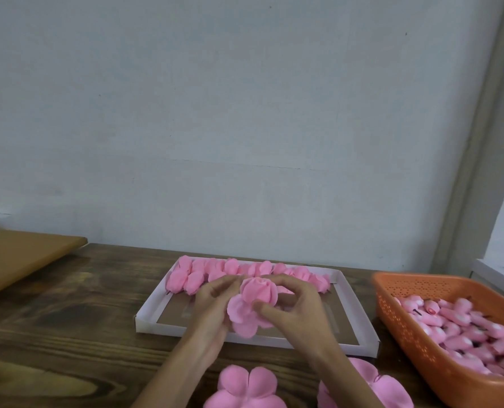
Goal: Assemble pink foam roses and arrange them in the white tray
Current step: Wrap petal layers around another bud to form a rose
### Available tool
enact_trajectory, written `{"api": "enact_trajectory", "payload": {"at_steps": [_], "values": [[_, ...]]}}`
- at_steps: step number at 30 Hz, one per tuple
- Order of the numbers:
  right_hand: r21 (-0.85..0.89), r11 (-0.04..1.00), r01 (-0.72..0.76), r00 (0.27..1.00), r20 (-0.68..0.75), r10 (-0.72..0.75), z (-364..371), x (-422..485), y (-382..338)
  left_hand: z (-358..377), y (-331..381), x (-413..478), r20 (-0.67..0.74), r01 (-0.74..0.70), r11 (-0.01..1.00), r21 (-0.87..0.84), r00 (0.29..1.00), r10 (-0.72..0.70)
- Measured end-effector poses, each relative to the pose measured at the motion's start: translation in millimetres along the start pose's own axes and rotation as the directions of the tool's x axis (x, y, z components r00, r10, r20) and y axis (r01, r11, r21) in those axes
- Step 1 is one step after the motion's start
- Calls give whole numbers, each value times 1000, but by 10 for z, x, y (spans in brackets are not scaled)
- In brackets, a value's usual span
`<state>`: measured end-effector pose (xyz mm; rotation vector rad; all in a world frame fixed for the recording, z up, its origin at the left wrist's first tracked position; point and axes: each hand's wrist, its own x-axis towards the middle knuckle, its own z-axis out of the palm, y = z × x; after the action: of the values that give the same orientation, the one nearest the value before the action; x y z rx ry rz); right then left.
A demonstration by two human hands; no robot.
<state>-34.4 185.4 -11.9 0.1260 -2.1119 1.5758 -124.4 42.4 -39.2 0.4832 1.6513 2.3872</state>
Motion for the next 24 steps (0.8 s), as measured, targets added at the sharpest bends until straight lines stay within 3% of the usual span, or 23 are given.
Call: {"api": "enact_trajectory", "payload": {"at_steps": [6, 10, 16, 20, 24], "values": [[137, 989, -57, 998, 41, 52, -16, 21, 29, 23, 64, -18, 95, -60, 998, -9, 994, 60], [293, 952, -89, 995, -10, 96, -51, 35, 33, -17, 106, -15, 130, 9, 996, -91, 991, 3], [500, 857, -125, 987, -28, 160, -107, 61, 15, -125, 18, 39, 308, -46, 988, -147, 947, 90], [570, 804, -168, 974, -30, 225, -109, 67, 1, -131, -14, 23, 355, -124, 988, -88, 923, 148], [646, 737, -199, 963, -9, 268, -96, 54, -33, -85, 19, -14, 298, -224, 974, 26, 932, 207]]}}
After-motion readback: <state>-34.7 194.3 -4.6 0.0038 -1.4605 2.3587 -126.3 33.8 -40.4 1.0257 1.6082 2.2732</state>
